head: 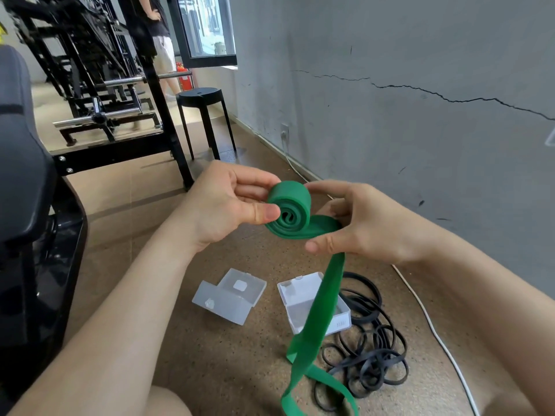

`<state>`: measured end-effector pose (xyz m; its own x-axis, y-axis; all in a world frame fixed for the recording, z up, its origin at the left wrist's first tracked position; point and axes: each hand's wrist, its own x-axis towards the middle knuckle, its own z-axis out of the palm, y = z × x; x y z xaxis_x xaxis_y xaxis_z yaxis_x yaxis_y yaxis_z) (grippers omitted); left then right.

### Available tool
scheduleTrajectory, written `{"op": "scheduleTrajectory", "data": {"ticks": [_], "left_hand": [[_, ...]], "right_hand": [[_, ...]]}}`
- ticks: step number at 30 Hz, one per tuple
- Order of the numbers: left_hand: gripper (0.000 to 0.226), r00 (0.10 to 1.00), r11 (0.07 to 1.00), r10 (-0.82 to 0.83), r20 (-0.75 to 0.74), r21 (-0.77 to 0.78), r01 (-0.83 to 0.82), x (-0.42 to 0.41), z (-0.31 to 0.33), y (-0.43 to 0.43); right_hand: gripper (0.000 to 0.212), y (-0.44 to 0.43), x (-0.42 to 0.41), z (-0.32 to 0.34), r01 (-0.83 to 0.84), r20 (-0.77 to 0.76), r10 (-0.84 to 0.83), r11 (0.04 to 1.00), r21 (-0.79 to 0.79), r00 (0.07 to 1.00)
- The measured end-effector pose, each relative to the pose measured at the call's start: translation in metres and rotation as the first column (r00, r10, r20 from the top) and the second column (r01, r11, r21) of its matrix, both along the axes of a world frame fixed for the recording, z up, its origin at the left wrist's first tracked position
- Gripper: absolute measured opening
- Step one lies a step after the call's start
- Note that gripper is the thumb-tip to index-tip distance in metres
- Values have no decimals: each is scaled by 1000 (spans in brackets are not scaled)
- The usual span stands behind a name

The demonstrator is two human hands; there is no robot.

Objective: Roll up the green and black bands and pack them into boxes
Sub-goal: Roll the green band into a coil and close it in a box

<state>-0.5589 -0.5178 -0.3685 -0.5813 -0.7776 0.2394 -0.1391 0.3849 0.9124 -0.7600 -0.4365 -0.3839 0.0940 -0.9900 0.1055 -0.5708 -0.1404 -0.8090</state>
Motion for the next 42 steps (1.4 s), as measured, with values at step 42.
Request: {"op": "scheduleTrajectory", "data": {"ticks": [42], "left_hand": [[49,995,999,34,-91,-14,-35,-4,-2,6]], "right_hand": [[61,1,-5,-6,-121,290,105,992,36,951]]}}
